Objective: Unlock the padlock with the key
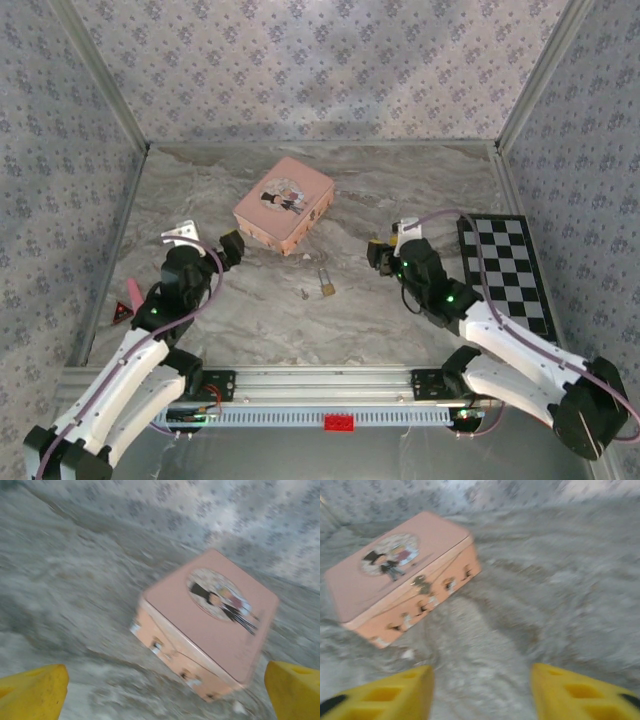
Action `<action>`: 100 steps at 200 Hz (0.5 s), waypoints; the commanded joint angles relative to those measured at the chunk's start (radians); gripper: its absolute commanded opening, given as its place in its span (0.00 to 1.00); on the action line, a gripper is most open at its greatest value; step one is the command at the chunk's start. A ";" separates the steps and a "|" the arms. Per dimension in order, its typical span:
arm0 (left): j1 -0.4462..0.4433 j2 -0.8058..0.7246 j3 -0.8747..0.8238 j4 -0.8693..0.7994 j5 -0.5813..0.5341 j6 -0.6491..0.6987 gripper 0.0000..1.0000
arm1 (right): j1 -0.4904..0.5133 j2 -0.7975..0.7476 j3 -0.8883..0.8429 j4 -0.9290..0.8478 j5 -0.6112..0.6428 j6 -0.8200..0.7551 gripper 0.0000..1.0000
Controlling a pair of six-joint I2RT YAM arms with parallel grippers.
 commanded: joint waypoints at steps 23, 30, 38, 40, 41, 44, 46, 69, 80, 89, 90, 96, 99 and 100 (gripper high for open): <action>0.016 0.102 -0.072 0.218 -0.484 0.187 1.00 | -0.142 -0.012 0.018 -0.125 0.288 -0.204 0.77; 0.039 0.137 -0.072 0.236 -0.495 0.213 1.00 | -0.173 -0.001 0.018 -0.126 0.290 -0.210 0.78; 0.068 0.180 -0.059 0.228 -0.495 0.227 1.00 | -0.199 0.010 0.010 -0.113 0.294 -0.219 0.78; 0.077 0.190 -0.055 0.224 -0.493 0.232 1.00 | -0.205 0.012 0.006 -0.107 0.295 -0.222 0.78; 0.081 0.193 -0.052 0.222 -0.490 0.236 1.00 | -0.208 0.013 0.004 -0.104 0.296 -0.223 0.78; 0.090 0.211 -0.046 0.219 -0.484 0.247 1.00 | -0.216 0.017 -0.004 -0.093 0.300 -0.227 0.79; 0.097 0.222 -0.043 0.220 -0.482 0.255 1.00 | -0.222 0.018 -0.008 -0.085 0.302 -0.229 0.79; 0.147 0.320 -0.071 0.350 -0.416 0.343 1.00 | -0.292 0.034 -0.091 0.071 0.282 -0.276 0.79; 0.176 0.351 -0.089 0.399 -0.355 0.340 1.00 | -0.327 0.047 -0.126 0.135 0.262 -0.286 0.79; 0.192 0.380 -0.111 0.457 -0.333 0.356 1.00 | -0.351 0.063 -0.150 0.176 0.250 -0.294 0.79; 0.193 0.383 -0.113 0.464 -0.329 0.360 1.00 | -0.353 0.066 -0.153 0.181 0.249 -0.294 0.79; 0.202 0.405 -0.124 0.501 -0.312 0.385 1.00 | -0.368 0.077 -0.168 0.217 0.239 -0.301 0.79; 0.207 0.415 -0.128 0.516 -0.303 0.397 1.00 | -0.376 0.083 -0.175 0.232 0.232 -0.306 0.79; 0.209 0.420 -0.128 0.521 -0.300 0.401 1.00 | -0.379 0.085 -0.177 0.238 0.231 -0.307 0.80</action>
